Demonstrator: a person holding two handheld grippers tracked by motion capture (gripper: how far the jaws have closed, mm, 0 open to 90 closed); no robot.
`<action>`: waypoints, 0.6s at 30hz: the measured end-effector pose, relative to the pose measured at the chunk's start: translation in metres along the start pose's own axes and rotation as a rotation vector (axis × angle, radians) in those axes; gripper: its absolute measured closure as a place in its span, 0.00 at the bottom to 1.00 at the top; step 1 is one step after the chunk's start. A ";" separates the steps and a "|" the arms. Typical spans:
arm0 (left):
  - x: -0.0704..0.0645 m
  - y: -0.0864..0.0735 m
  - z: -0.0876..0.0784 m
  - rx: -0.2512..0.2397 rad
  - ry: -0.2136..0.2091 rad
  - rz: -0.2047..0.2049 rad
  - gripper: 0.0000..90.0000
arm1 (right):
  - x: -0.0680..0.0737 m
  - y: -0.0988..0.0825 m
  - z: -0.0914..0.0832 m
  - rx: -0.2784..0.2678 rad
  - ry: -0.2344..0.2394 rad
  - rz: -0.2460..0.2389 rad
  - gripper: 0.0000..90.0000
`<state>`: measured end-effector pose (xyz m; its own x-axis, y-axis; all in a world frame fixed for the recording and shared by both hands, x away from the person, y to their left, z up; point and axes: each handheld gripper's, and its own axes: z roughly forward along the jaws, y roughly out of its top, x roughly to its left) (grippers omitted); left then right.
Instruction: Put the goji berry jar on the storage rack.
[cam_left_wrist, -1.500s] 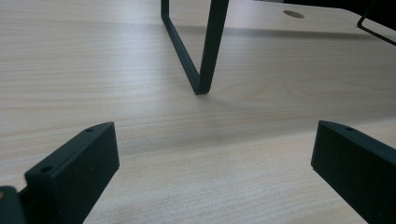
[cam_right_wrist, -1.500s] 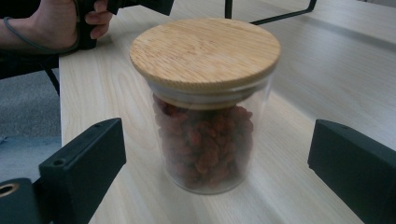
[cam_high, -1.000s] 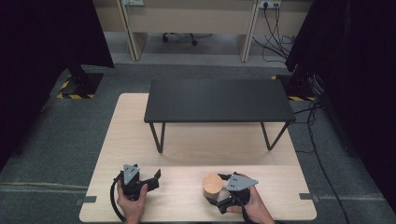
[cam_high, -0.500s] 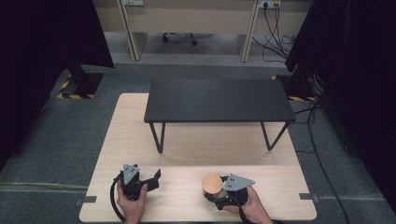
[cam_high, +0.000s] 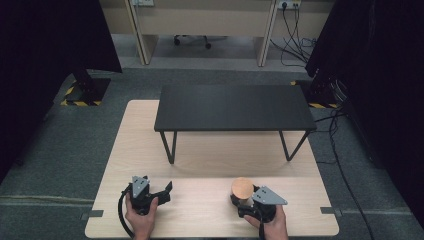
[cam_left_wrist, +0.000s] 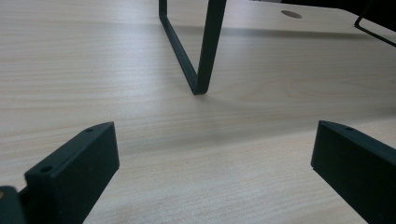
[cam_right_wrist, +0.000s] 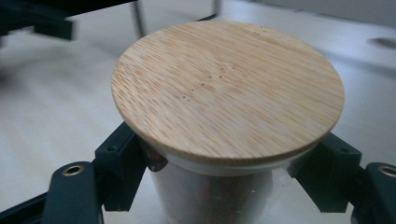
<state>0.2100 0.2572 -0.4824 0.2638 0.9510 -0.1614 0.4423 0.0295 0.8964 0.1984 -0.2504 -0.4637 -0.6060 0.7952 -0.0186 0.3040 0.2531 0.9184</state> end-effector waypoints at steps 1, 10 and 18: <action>0.000 0.000 0.000 0.000 0.000 0.000 0.00 | 0.009 0.000 -0.002 -0.003 -0.058 0.012 0.29; 0.000 0.000 0.000 0.000 -0.001 -0.001 0.00 | 0.036 0.005 -0.005 -0.007 -0.234 0.059 0.29; 0.000 0.000 0.000 0.001 -0.001 0.000 0.00 | 0.039 0.009 -0.009 -0.019 -0.272 0.090 0.29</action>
<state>0.2102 0.2574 -0.4822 0.2643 0.9507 -0.1621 0.4435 0.0295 0.8958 0.1712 -0.2218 -0.4523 -0.3569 0.9333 -0.0398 0.3321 0.1666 0.9284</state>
